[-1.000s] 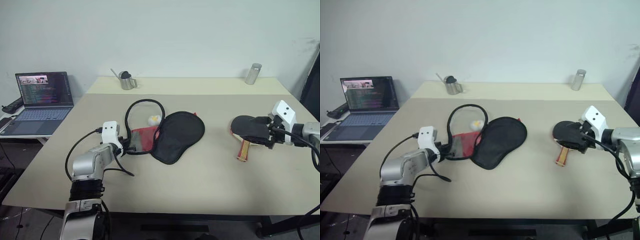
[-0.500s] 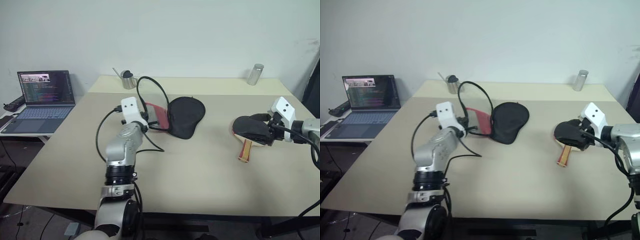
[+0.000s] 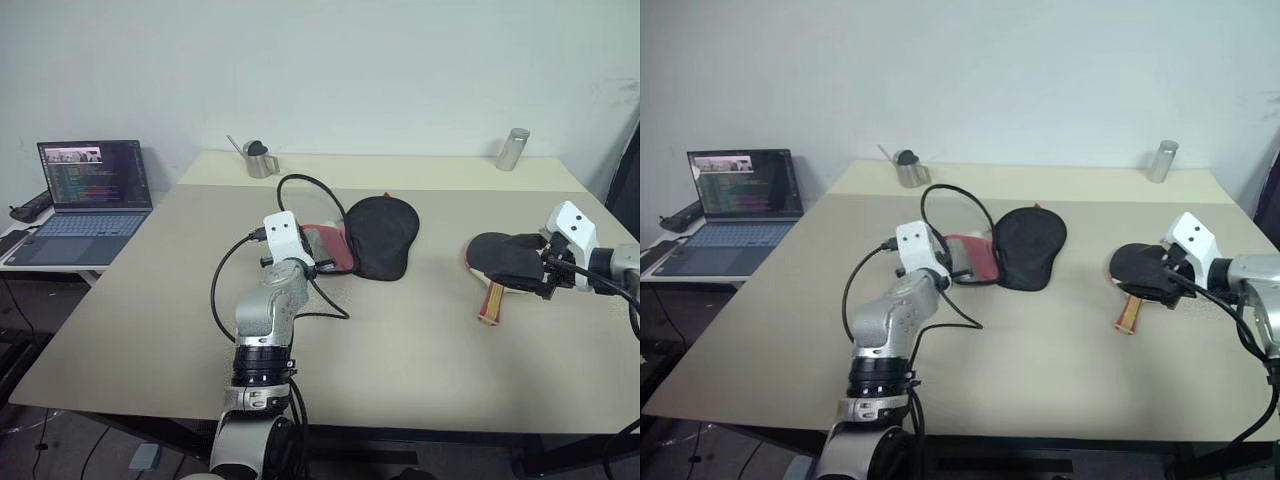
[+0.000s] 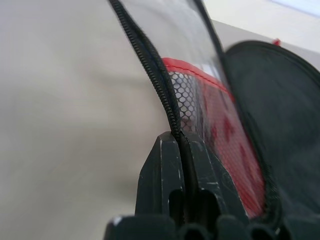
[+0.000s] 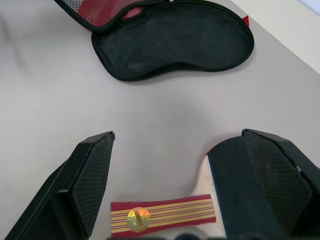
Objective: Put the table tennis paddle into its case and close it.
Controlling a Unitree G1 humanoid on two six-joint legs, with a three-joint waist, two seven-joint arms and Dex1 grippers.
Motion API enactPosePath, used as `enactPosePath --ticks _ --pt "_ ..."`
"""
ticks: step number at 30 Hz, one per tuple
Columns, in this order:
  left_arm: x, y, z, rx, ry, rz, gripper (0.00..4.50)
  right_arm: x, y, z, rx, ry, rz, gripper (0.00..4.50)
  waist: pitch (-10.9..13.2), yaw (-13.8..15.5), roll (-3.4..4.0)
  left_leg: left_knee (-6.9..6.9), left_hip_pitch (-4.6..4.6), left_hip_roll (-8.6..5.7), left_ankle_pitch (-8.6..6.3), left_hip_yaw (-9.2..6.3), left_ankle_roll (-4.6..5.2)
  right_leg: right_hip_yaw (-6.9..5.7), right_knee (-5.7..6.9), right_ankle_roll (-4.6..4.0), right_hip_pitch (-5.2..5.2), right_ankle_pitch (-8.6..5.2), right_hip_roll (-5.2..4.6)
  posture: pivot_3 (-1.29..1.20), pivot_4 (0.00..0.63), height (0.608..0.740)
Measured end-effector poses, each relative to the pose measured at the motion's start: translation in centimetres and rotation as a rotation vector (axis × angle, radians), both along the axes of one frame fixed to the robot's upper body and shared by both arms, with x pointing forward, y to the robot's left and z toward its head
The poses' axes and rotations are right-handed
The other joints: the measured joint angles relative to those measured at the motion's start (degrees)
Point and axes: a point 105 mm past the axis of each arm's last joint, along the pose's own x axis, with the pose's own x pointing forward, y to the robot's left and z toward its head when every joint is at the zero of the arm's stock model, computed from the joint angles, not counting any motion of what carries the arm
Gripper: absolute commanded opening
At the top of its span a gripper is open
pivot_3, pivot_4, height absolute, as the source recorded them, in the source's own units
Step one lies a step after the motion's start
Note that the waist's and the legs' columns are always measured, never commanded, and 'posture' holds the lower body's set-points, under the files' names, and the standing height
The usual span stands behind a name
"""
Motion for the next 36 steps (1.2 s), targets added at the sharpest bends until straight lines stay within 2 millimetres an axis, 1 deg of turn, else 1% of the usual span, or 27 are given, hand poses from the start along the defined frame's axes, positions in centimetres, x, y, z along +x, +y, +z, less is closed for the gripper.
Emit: enactPosePath --ticks 5,8,11,14,21,26,36 --pt "-0.8 -1.4 -0.3 0.031 0.016 -0.084 0.01 -0.3 0.0 -0.6 -0.002 0.021 0.0 4.5 0.0 0.3 0.0 0.0 0.0 0.0 0.0 0.0 0.0 0.0 -0.01 0.0 0.0 0.0 0.0 0.0 0.15 0.74" --pt "-1.2 -1.8 -0.4 0.033 0.018 -0.117 0.01 -0.4 0.1 -0.7 -0.005 0.025 0.003 4.5 0.0 0.3 0.0 0.0 0.0 0.0 0.0 -0.01 0.0 0.0 -0.01 0.0 0.01 0.0 0.0 0.0 0.15 0.74" --pt "-1.3 -1.4 -0.1 0.053 0.013 -0.129 0.01 -0.5 0.1 -0.8 -0.008 0.03 0.003 4.5 0.0 0.3 0.0 0.0 0.01 0.01 0.0 -0.01 0.0 0.0 -0.01 0.0 0.01 0.0 0.01 0.0 0.15 0.74" --pt "-1.3 -0.5 0.3 0.077 -0.003 -0.134 0.01 -0.5 0.1 -0.8 -0.008 0.032 0.002 4.5 0.0 0.3 0.0 0.0 0.01 0.01 0.0 -0.01 0.0 0.0 -0.01 0.0 0.01 0.0 0.01 0.0 0.15 0.74" --pt "-1.6 0.8 0.6 0.109 -0.009 -0.162 0.01 -0.5 0.1 -0.9 -0.007 0.035 0.001 4.5 0.0 0.3 0.0 -0.01 0.01 0.01 0.0 -0.01 0.0 0.01 -0.04 0.0 0.01 0.0 0.01 0.0 0.15 0.74" --pt "-2.3 0.9 0.0 0.112 0.018 -0.188 0.01 -0.5 0.1 -0.9 -0.007 0.035 0.002 4.5 0.0 0.3 -0.01 -0.01 0.0 0.0 0.0 -0.02 0.0 0.0 -0.04 0.0 0.01 0.0 0.01 0.0 0.15 0.74" --pt "-3.4 0.3 0.2 0.117 0.03 -0.269 0.01 -0.6 0.2 -0.9 -0.008 0.04 0.009 4.5 0.0 0.3 -0.01 -0.01 0.0 0.01 0.0 -0.02 0.0 0.0 -0.05 0.0 0.02 0.0 0.01 0.0 0.15 0.74"
